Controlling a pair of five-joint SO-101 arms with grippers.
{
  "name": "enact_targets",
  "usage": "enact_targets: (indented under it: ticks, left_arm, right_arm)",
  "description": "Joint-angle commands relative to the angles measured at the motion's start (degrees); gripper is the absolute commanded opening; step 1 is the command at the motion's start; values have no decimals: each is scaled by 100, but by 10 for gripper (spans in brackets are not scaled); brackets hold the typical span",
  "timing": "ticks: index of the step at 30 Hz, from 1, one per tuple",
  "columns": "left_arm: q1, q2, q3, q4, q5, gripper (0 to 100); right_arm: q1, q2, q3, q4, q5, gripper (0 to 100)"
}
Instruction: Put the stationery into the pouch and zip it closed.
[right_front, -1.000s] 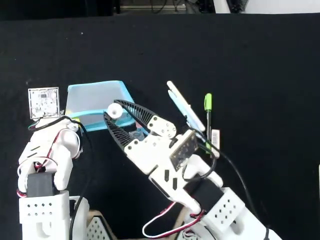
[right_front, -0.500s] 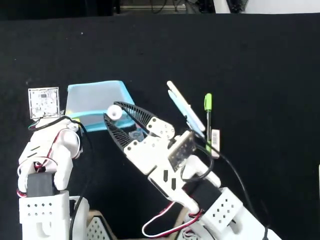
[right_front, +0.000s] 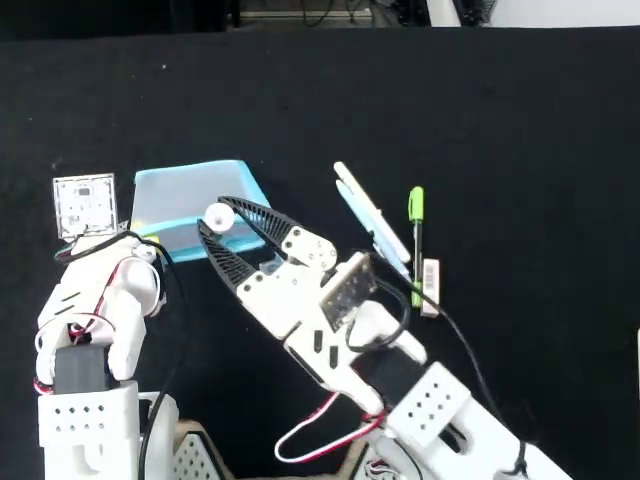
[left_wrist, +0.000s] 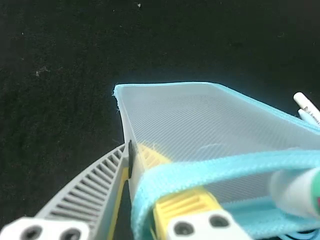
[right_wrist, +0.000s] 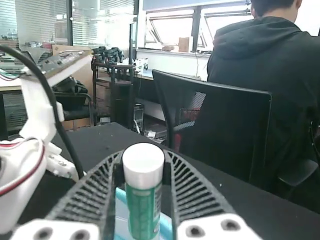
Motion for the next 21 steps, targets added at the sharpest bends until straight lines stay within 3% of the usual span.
enact_targets:
  ticks: [1, 7, 21]
  left_arm:
    - [259, -53, -75, -62, 105, 30]
    - [690, -70, -84, 158, 105, 30]
    - [655, -70, -75, 141, 97, 30]
  right_arm:
    - [-18, 286, -48, -316, 0, 11]
    - [-26, 224, -48, -316, 0, 11]
    - [-26, -629, 945, -273, -9, 11]
